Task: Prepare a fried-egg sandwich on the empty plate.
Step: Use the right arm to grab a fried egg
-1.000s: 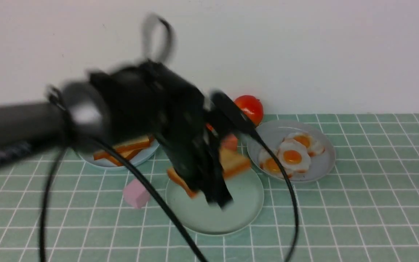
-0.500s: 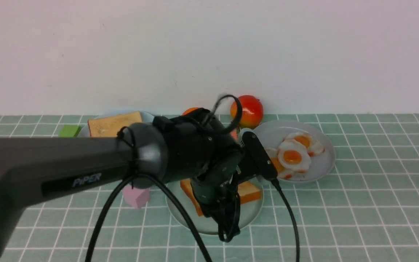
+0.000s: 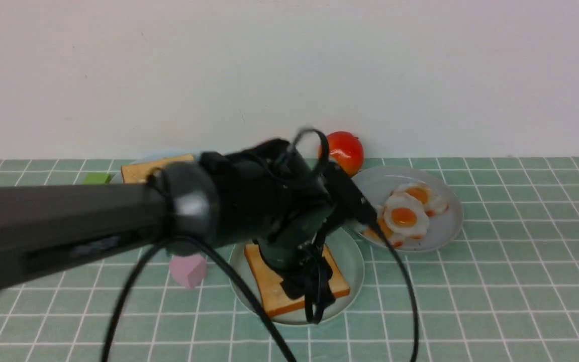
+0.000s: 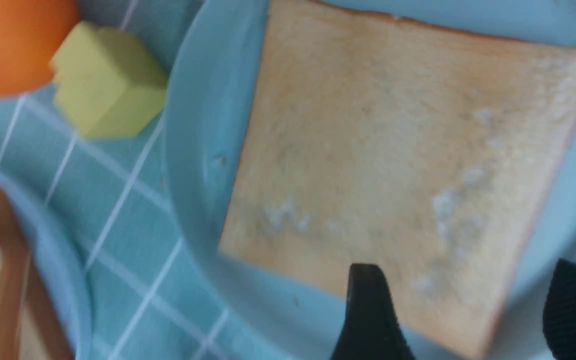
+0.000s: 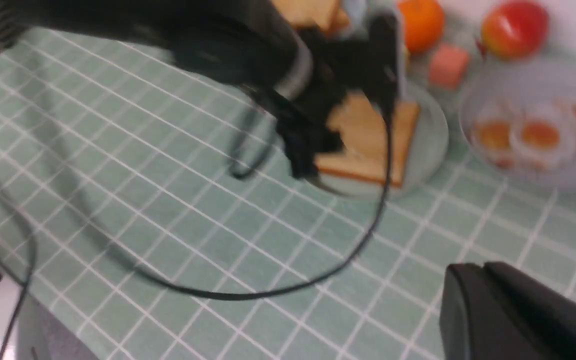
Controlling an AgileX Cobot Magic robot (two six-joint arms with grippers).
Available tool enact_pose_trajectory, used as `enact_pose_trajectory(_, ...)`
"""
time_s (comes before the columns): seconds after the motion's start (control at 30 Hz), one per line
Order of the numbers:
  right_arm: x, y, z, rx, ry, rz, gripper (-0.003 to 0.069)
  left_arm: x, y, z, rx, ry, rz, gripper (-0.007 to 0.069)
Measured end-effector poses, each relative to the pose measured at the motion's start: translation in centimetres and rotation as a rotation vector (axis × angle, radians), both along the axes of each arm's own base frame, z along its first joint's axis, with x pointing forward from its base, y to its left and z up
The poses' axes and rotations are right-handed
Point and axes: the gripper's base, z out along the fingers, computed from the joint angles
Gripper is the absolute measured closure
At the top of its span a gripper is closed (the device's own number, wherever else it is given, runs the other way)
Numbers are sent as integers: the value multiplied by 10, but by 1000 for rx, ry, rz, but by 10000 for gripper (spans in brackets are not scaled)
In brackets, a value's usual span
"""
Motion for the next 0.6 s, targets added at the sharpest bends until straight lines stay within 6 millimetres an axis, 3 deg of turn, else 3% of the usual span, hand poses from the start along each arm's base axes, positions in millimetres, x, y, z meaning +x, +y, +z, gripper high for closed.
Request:
enact_pose_trajectory(0.07,30,5,-13,-44,99,-58,605,-20,-1,43,-96,-37,48,200)
enact_pose_trajectory(0.17,80,14,-41,-131,209,-130,596,-53,13,113,-318,-98,131,333)
enact_pose_trajectory(0.2,81,14,-41,-131,204,-136,596,-54,12,113,-322,-96,136,344)
enact_pose_trajectory(0.23,108,18,-58,-163,259,-169,592,-73,30,147,-445,-115,170,439)
enact_pose_trajectory(0.27,125,20,-69,-175,297,-190,590,-84,41,162,-503,-122,181,501)
enact_pose_trajectory(0.37,175,20,-99,-177,427,-249,583,-115,75,187,-623,-128,179,638)
enact_pose_trajectory(0.43,203,17,-110,-151,472,-269,575,-136,96,195,-696,-130,163,638)
enact_pose_trajectory(0.6,273,14,-146,-19,568,-274,527,-181,144,180,-859,-166,107,638)
